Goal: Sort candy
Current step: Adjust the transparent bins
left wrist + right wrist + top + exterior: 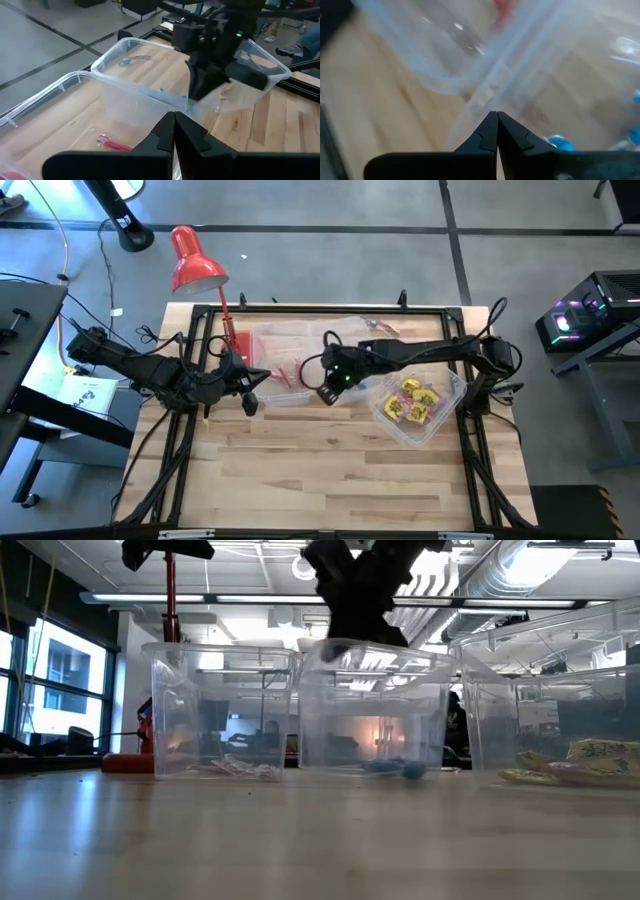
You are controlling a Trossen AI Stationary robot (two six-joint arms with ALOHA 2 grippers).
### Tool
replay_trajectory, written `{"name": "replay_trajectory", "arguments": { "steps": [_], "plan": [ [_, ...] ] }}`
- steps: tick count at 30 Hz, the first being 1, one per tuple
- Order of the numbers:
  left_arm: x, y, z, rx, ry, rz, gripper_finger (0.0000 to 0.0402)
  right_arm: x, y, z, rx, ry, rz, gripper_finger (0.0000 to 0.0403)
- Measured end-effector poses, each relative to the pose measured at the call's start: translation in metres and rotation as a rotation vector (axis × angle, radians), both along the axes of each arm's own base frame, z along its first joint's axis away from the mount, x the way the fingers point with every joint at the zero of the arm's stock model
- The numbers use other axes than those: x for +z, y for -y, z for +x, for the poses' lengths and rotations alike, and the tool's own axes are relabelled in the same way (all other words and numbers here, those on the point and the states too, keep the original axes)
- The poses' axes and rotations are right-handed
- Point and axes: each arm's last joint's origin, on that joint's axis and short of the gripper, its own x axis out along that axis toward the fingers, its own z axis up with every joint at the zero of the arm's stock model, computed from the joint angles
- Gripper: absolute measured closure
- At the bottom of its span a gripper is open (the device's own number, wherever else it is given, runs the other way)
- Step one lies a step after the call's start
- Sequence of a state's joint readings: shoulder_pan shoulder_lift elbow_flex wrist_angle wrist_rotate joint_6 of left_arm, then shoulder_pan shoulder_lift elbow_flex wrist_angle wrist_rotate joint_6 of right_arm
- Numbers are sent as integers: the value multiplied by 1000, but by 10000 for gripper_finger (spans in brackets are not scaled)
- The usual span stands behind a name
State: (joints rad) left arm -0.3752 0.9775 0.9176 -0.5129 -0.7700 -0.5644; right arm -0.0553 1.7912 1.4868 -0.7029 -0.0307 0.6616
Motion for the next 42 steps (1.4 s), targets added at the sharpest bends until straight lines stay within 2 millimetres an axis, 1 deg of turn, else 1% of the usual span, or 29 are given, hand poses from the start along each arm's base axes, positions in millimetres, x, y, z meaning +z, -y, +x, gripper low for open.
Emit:
{"name": "replay_trajectory", "arguments": {
  "steps": [4, 9, 13, 15, 16, 18, 23, 26, 28, 30, 32, 35, 38, 40, 42],
  "plan": [
    [0, 0, 0, 1, 2, -3, 401, 6, -11, 10, -11, 114, 30, 403],
    [0, 0, 0, 3, 5, -7, 401, -1, -17, 25, -31, 191, 60, 403],
    [0, 0, 0, 2, 4, -6, 401, -5, -21, 40, 4, 299, 84, 403],
    [0, 0, 0, 1, 2, -2, 401, -2, -21, 41, 31, 322, 80, 403],
    [0, 0, 0, 1, 3, -2, 401, 5, -19, 38, 37, 318, 69, 403],
    [1, -1, -1, 1, 7, -3, 401, 23, -14, 28, 51, 300, 20, 403],
    [4, -2, -4, 5, 24, -12, 401, 83, 10, -6, 28, 291, -181, 403],
    [4, -2, -5, 4, 24, -7, 401, 106, 28, -26, -65, 244, -327, 403],
    [4, -2, -4, 3, 20, 0, 401, 115, 44, -38, -133, 206, -403, 403],
    [4, -2, -4, 5, 20, 4, 401, 114, 64, -50, -181, 133, -433, 403],
    [4, -3, -4, 7, 20, 3, 401, 107, 82, -63, -241, 11, -411, 403],
    [4, -2, -5, 9, 23, -2, 401, 92, 96, -87, -296, -209, -363, 403],
    [4, -2, -4, 7, 26, -13, 401, 81, 91, -110, -307, -403, -316, 403],
    [4, -2, -5, 7, 25, -13, 401, 78, 76, -123, -303, -480, -279, 403],
    [4, -2, -4, 7, 26, -13, 401, 76, 55, -135, -296, -515, -256, 403]
  ]
}}
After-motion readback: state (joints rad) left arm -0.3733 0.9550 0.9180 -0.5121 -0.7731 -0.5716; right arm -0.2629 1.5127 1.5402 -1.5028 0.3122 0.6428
